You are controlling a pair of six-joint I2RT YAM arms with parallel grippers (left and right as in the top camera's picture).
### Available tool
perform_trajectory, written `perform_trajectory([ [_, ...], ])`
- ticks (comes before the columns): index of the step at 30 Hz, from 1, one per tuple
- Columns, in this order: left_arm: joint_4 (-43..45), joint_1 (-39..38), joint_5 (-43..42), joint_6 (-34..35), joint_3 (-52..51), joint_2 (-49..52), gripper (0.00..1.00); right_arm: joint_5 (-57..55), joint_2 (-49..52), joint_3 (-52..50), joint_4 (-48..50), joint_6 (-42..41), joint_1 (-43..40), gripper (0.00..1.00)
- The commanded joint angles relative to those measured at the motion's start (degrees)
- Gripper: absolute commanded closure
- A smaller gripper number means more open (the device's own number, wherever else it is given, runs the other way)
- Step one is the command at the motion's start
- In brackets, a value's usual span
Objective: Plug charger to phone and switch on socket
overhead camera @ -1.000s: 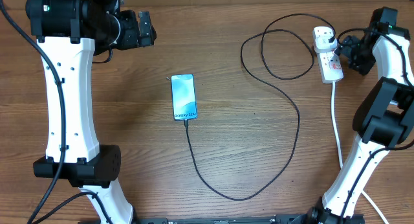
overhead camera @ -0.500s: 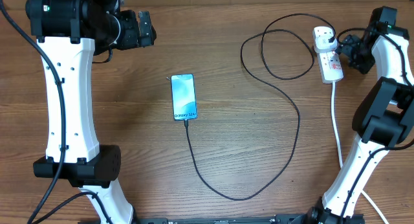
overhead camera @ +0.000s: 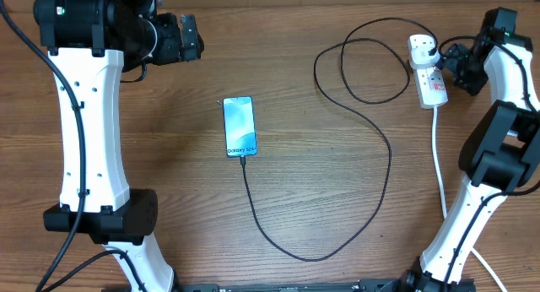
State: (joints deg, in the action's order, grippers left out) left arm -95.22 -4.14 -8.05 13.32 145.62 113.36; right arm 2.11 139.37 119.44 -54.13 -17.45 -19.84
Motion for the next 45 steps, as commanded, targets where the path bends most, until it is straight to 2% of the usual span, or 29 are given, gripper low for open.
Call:
perform_trajectory([
  [1,-0.2,-0.5,0.6,-0.7,0.8,-0.9,0.00,1.2,0.9,-0.2,-0.6,-0.1,0.4,0.24],
  [26,-0.2,-0.5,0.6,-0.7,0.8,-0.9,0.01,1.4,2.0,-0.2,-2.3,1.2,3.4,0.24],
  [29,-0.2,-0.5,0.6,-0.7,0.8,-0.9,0.00,-0.6,1.5,1.4,-4.1,1.2,2.8,0.28],
  [39,-0.2,-0.5,0.6,-0.7,0.8,-0.9,0.00,-3.0,-7.8,10.1,-11.5,1.4,-0.2,0.27],
  [45,-0.2,-0.5,0.6,-0.7,0.8,-0.9,0.01,0.3,-16.3,11.9,-19.4,1.4,0.3,0.27],
])
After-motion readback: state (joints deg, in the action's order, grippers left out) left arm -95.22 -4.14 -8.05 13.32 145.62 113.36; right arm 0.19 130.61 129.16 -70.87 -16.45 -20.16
